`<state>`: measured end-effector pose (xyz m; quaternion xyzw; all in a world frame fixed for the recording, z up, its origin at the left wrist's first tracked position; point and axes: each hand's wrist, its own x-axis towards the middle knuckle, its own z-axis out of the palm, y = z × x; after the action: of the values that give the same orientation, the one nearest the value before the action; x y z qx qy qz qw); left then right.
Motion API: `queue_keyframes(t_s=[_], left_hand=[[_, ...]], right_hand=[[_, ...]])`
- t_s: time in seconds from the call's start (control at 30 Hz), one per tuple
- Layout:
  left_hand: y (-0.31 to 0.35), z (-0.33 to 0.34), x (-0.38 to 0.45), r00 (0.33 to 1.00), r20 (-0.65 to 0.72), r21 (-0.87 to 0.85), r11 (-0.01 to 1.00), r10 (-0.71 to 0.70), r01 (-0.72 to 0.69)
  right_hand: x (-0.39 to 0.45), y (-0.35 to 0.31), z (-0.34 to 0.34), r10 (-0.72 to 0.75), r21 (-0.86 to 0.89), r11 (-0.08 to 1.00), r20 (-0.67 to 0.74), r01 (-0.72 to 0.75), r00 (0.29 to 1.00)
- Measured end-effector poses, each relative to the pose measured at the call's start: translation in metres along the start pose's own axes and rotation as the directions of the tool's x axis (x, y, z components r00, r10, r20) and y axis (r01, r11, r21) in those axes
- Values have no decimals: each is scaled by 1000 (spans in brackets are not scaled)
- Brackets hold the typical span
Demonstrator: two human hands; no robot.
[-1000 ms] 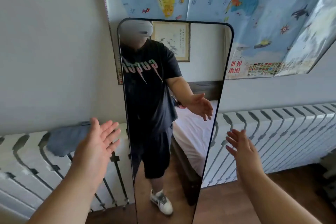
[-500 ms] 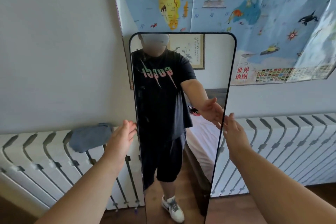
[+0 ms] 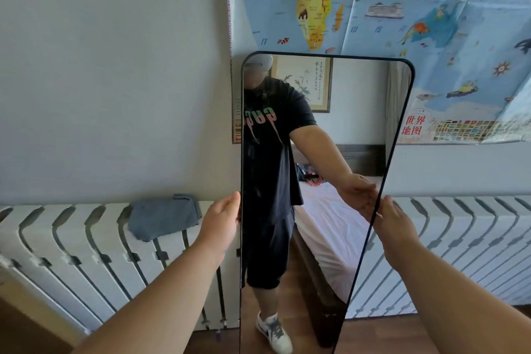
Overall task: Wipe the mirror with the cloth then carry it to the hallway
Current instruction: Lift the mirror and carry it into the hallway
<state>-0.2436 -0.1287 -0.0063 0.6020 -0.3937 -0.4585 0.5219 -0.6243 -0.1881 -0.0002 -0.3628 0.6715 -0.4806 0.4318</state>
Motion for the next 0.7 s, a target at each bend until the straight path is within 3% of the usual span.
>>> queue_keyframes(t_s=[0.2,0.43,0.6,0.7], left_hand=[[-7,2,3,999,-28,131,990,46,-42],[-7,2,-6,994,-74,212,975,77,-60],[-4,0,-31,993,-81,161,984,86,-72],[-8,-13,-56,982,-159,171,983,97,-69]], right_hand=[[0,13,-2,-142,1,990,10,142,990],[6,19,-12,-68,63,996,-35,70,997],[1,20,-18,-88,87,992,6,88,996],[1,21,-14,-106,81,992,92,98,990]])
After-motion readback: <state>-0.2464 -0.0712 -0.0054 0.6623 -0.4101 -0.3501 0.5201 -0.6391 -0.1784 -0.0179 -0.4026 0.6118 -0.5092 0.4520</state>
